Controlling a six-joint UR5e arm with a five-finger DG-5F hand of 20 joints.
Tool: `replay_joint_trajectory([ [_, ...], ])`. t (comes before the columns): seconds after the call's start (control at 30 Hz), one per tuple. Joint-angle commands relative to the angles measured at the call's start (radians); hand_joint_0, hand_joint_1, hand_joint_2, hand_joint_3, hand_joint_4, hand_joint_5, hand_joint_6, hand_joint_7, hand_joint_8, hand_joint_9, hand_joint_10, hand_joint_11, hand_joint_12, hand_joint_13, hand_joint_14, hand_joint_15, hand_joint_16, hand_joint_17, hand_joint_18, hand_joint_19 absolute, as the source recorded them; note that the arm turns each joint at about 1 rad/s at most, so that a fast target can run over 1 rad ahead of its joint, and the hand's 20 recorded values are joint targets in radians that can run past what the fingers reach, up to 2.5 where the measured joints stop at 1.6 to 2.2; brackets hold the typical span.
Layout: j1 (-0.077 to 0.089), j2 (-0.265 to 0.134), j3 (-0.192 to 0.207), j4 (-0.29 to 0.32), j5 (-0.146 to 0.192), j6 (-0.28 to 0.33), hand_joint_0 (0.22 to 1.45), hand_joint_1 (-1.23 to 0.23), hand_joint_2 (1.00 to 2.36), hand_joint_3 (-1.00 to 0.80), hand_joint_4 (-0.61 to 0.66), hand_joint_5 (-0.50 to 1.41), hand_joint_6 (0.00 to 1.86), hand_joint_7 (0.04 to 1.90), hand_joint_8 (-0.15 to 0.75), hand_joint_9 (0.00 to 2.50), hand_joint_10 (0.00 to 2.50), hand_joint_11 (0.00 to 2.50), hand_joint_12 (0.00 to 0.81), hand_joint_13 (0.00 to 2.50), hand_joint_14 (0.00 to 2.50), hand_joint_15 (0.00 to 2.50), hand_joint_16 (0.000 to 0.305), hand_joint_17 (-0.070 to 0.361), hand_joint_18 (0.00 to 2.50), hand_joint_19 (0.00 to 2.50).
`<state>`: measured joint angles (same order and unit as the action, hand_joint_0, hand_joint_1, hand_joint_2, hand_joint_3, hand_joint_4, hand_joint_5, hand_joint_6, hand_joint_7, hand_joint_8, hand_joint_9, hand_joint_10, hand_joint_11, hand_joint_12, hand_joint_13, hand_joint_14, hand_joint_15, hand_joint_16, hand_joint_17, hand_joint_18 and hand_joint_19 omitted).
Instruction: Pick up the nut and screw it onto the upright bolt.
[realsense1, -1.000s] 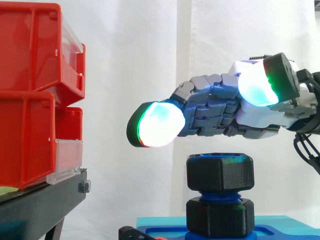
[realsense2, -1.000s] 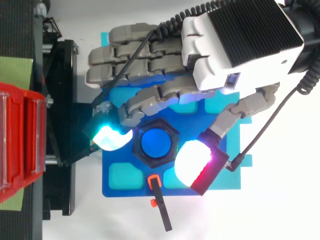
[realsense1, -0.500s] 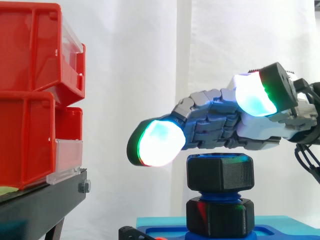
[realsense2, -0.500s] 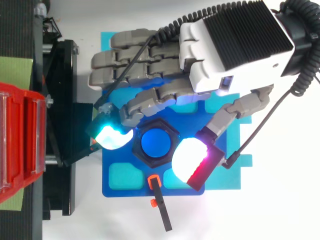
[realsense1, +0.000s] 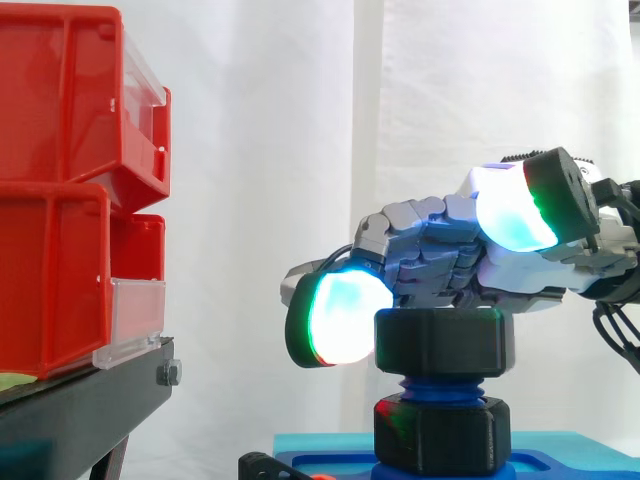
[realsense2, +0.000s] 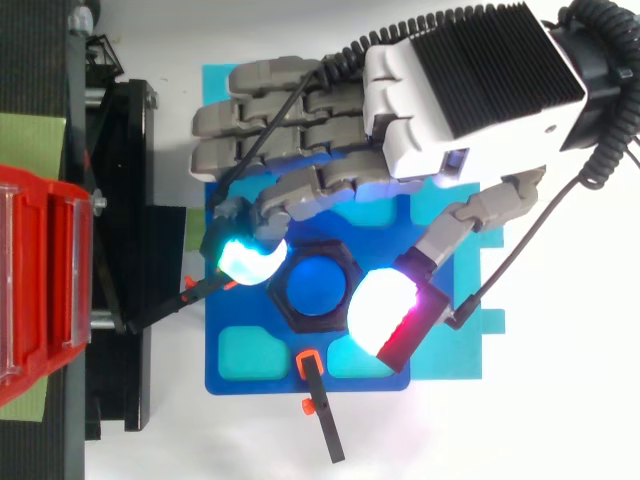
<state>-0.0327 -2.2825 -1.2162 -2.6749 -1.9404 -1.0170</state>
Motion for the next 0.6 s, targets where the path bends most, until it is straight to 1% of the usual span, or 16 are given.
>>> replay_joint_trajectory([
  [0.0,-0.003,0.000,0.000,0.003,0.000,0.000,0.46,-0.25,1.00,-0.50,0.19,-0.15,0.50,1.03,0.220,0.26,0.00,0.00,0.307,0.17,0.00,0.00,0.035,0.079,0.00,0.00],
  [0.07,-0.006,0.000,0.000,0.003,0.000,0.000,0.46,-0.25,1.00,-0.50,0.19,-0.13,0.50,1.11,0.221,0.29,0.00,0.00,0.305,0.20,0.00,0.00,0.033,0.075,0.00,0.00],
  [0.1,-0.006,0.000,0.000,0.003,0.000,0.000,0.46,-0.26,1.00,-0.50,0.17,-0.12,0.50,1.20,0.224,0.32,0.00,0.00,0.302,0.22,0.00,0.00,0.033,0.074,0.00,0.00],
  [0.17,-0.007,0.000,0.000,0.003,0.000,0.000,0.46,-0.26,1.00,-0.50,0.17,-0.11,0.50,1.32,0.227,0.35,0.00,0.00,0.301,0.25,0.00,0.00,0.032,0.072,0.00,0.00],
  [0.27,-0.012,0.000,0.000,0.003,0.000,-0.002,0.47,-0.27,1.00,-0.50,0.16,-0.10,0.60,1.24,0.240,0.45,0.00,0.00,0.295,0.33,0.00,0.00,0.029,0.065,0.00,0.00],
  [0.33,-0.015,0.000,0.000,0.003,0.000,-0.002,0.47,-0.29,1.00,-0.50,0.16,-0.09,0.66,1.19,0.257,0.61,0.00,0.00,0.283,0.44,0.00,0.00,0.025,0.057,0.01,0.00],
  [0.37,-0.016,0.000,0.000,0.003,-0.002,-0.002,0.48,-0.29,1.00,-0.50,0.16,-0.09,0.69,1.19,0.263,0.74,0.00,0.00,0.275,0.51,0.00,0.00,0.022,0.050,0.09,0.00],
  [0.4,-0.022,0.000,0.000,0.003,-0.003,-0.002,0.48,-0.30,1.00,-0.50,0.15,-0.10,0.74,1.15,0.280,0.85,0.00,0.00,0.264,0.57,0.00,0.00,0.019,0.044,0.16,0.00],
  [0.43,-0.024,0.000,0.000,0.003,-0.003,-0.002,0.49,-0.31,1.00,-0.50,0.14,-0.10,0.77,1.12,0.284,0.92,0.00,0.00,0.257,0.61,0.00,0.00,0.018,0.041,0.20,0.00],
  [0.53,-0.033,0.000,0.000,0.003,-0.006,-0.002,0.50,-0.32,1.00,-0.50,0.15,-0.10,0.81,1.13,0.305,1.04,0.00,0.01,0.233,0.75,0.00,0.00,0.015,0.034,0.36,0.00],
  [0.57,-0.036,0.000,0.000,0.003,-0.008,-0.002,0.50,-0.32,1.00,-0.50,0.15,-0.10,0.81,1.13,0.304,1.04,0.00,0.00,0.232,0.76,0.00,0.00,0.015,0.033,0.38,0.00],
])
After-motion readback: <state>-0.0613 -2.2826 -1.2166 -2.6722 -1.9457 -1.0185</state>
